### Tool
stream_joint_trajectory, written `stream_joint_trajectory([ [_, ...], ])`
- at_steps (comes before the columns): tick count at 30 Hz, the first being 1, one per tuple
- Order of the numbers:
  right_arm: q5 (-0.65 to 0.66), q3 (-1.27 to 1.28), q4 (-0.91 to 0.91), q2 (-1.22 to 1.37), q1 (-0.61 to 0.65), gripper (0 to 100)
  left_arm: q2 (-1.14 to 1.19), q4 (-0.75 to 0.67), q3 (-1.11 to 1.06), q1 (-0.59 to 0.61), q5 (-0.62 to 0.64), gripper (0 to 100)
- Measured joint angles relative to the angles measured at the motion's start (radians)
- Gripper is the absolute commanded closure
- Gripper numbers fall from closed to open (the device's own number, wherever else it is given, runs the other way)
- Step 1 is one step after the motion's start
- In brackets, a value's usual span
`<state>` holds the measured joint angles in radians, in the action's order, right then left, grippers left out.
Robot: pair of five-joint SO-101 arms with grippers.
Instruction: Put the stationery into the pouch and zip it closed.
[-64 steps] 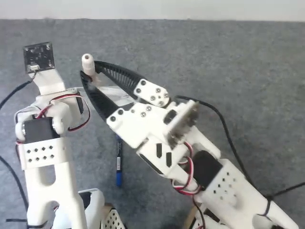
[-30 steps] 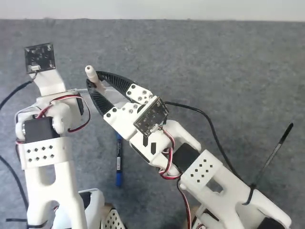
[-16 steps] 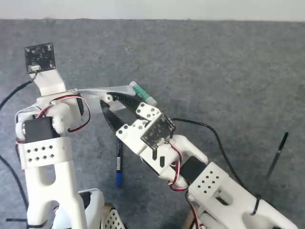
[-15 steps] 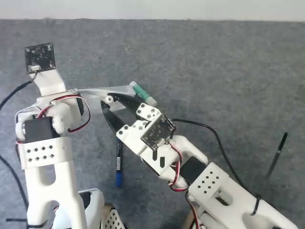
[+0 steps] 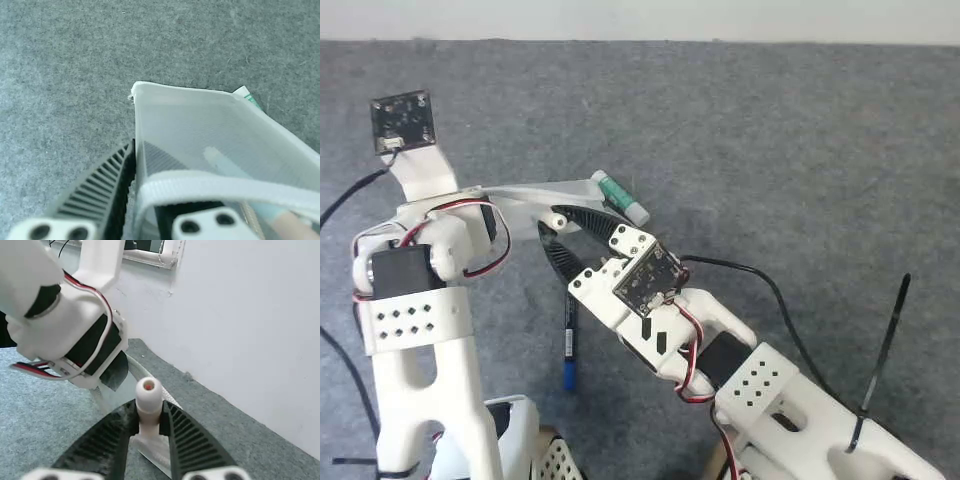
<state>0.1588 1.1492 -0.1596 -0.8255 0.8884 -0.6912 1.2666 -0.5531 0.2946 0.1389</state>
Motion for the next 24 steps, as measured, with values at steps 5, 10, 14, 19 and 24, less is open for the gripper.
stream_joint_trajectory([
  [5,0.003,0.0,0.0,0.0,-0.002,86.9,0.0,0.0,0.0,0.0,0.0,99],
  [10,0.005,0.002,0.015,0.0,0.002,86.4,0.0,0.0,0.0,0.0,0.0,99],
  [14,0.005,0.002,0.015,0.0,0.002,86.4,0.0,0.0,0.0,0.0,0.002,99],
  [19,0.005,0.002,0.015,0.0,0.002,86.4,0.0,0.0,0.0,0.0,0.002,99],
  [24,0.005,0.0,0.118,-0.08,-0.021,86.6,0.0,0.0,0.0,0.0,0.002,99],
])
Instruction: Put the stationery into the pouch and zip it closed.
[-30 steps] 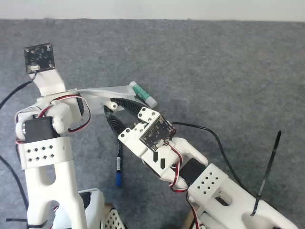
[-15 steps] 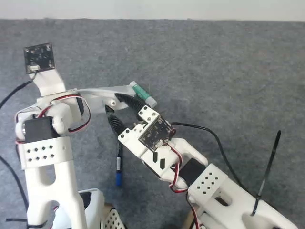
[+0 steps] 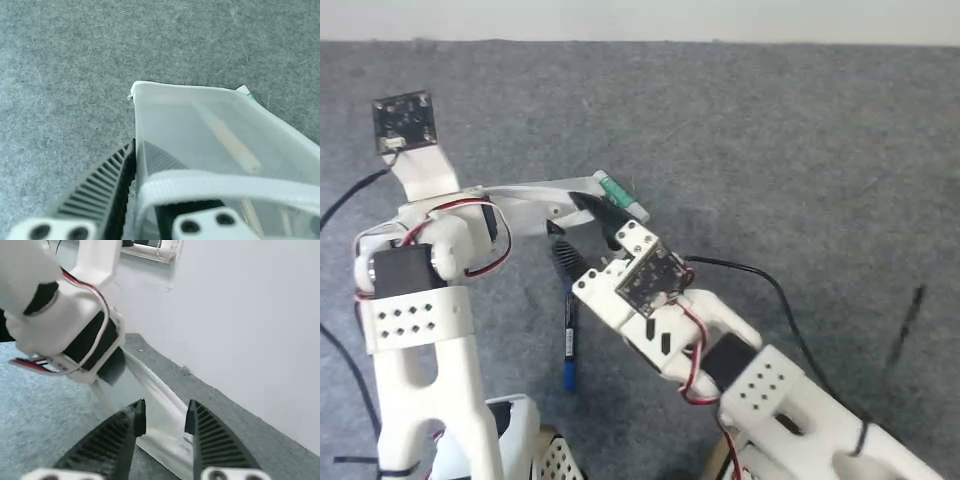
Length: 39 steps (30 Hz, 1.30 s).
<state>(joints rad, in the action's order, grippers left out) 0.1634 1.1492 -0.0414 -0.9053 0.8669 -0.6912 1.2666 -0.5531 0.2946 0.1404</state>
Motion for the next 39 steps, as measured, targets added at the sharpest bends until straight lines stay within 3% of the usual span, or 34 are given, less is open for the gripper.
stream_joint_trajectory([
  [7,0.0,-0.1,0.325,-0.117,-0.068,86.8,0.002,0.0,0.0,0.044,0.002,99],
  [25,0.0,-0.226,0.672,-0.117,-0.175,87.0,0.002,0.0,0.0,0.249,0.008,99],
  [39,0.0,-0.295,0.698,0.293,-0.173,86.8,0.002,0.0,0.0,0.284,0.008,99],
])
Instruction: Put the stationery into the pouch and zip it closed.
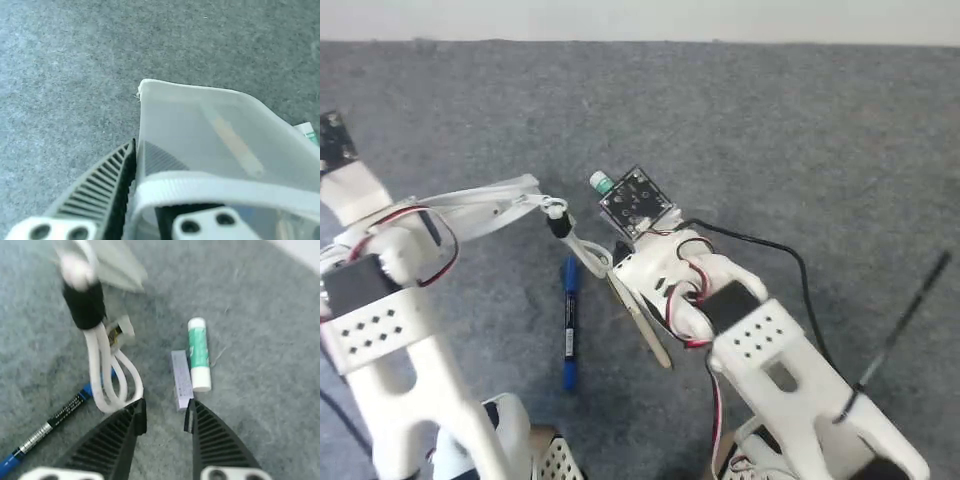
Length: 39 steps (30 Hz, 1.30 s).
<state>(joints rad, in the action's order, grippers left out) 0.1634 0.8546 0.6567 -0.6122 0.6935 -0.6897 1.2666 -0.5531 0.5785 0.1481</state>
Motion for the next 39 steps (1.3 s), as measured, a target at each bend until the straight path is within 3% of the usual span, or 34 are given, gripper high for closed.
stream_joint_trajectory([
  [12,0.0,-0.117,0.0,0.322,0.02,86.8,0.0,0.0,0.0,0.087,0.0,99],
  [29,-0.055,-0.311,0.0,0.689,0.078,87.0,0.0,0.0,0.0,0.089,0.0,99],
  [39,-0.061,-0.445,0.017,0.862,0.075,94.6,0.0,0.0,0.0,0.089,0.0,99],
])
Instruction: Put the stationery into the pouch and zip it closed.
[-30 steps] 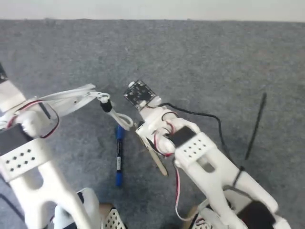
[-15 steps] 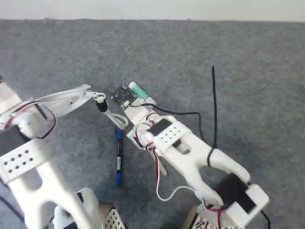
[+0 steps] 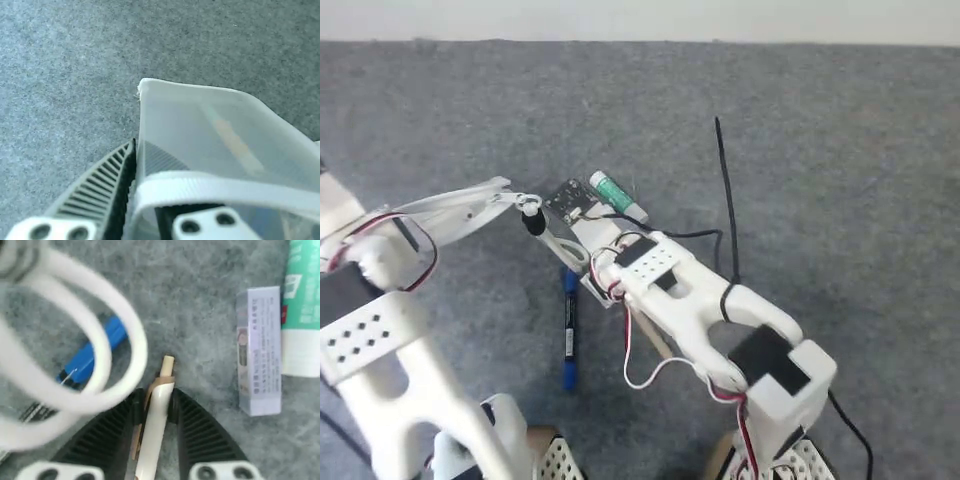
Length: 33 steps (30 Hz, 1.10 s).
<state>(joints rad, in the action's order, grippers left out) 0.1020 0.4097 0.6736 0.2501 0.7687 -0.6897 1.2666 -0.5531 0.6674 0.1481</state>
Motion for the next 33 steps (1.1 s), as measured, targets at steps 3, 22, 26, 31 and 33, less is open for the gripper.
stream_joint_trajectory([
  [3,0.0,-0.074,0.075,0.04,0.0,94.6,0.0,0.0,0.0,0.0,0.0,99],
  [22,0.0,-0.359,0.365,0.204,-0.006,99.1,0.0,0.0,0.0,0.0,0.0,99],
  [26,0.0,-0.361,0.379,0.204,-0.011,99.1,0.0,0.0,0.0,0.0,0.0,99],
  [31,0.0,-0.358,0.494,0.157,-0.023,99.1,0.0,0.0,0.0,0.0,0.0,99],
  [33,0.0,-0.358,0.532,0.123,-0.023,99.1,0.0,0.0,0.0,0.0,0.0,99],
])
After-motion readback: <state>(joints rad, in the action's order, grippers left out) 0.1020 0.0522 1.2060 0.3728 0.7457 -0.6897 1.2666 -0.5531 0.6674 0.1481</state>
